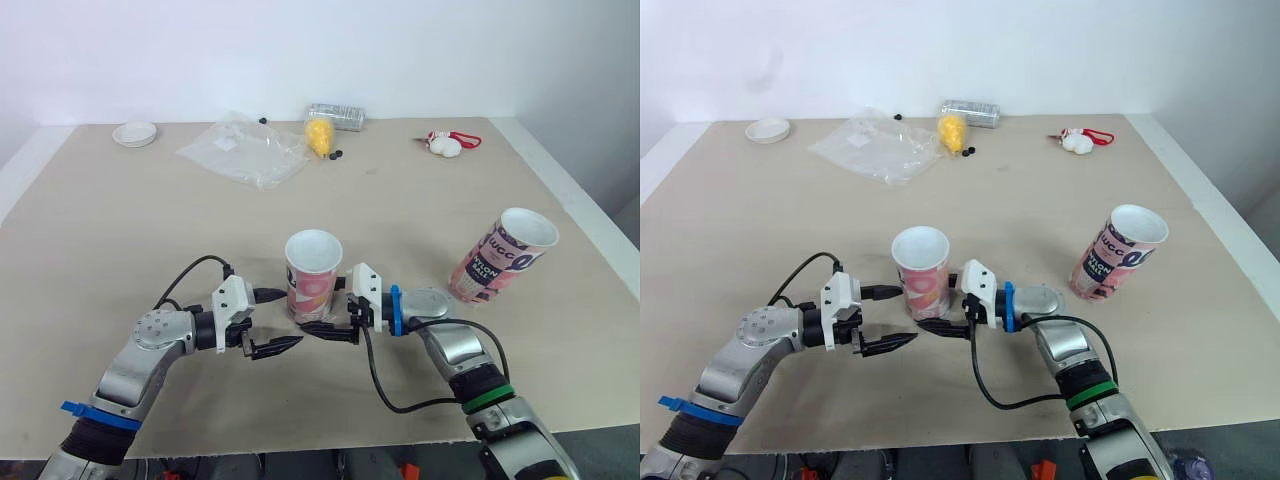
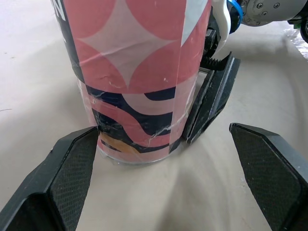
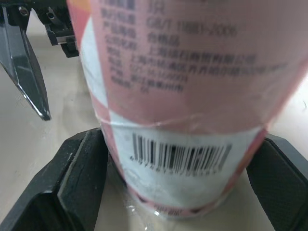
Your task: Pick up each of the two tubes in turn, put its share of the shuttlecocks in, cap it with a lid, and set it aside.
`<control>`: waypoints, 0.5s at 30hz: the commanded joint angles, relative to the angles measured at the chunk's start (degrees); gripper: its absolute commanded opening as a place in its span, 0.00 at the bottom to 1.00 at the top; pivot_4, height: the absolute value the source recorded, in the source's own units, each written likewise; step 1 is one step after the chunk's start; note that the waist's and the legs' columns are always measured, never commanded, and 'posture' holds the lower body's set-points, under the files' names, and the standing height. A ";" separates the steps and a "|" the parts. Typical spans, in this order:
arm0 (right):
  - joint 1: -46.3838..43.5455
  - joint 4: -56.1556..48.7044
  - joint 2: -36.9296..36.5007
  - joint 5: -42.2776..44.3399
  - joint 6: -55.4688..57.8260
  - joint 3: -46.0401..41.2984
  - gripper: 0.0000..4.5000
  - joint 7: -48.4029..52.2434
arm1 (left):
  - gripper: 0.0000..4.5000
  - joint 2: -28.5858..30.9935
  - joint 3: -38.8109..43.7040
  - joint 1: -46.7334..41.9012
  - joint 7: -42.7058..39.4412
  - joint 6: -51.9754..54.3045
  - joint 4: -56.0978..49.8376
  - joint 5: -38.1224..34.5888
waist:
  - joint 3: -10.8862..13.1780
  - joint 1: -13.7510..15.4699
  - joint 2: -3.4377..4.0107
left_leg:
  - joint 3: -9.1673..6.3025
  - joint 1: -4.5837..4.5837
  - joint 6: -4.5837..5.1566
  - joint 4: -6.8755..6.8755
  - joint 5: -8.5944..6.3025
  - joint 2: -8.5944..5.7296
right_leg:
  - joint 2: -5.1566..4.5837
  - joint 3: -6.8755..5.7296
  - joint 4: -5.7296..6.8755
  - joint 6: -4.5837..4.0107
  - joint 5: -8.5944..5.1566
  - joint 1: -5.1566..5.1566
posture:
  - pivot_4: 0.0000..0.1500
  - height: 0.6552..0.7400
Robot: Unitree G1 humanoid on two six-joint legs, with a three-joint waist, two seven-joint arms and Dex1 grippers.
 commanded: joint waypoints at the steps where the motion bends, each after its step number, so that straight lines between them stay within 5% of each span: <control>1: -1.02 0.95 1.30 -0.73 -1.22 0.82 0.99 0.09 | 1.00 0.36 1.09 -0.13 0.08 -1.43 -1.88 -0.05 | 0.00 -0.01 0.00 | 0.00 0.01 -0.01 0.00 0.00 0.01 | 0.01 0.00 0.01 -0.01 0.01 0.00 | 1.00 1.00; 15: 0.42 -1.12 0.46 -0.54 -0.75 -0.35 0.99 0.00 | 1.00 0.07 1.22 -1.02 0.29 -1.76 -0.81 0.49 | 0.00 0.03 0.00 | 0.00 0.01 -0.04 0.00 0.02 0.03 | 0.02 0.00 0.01 -0.01 0.02 0.02 | 1.00 1.00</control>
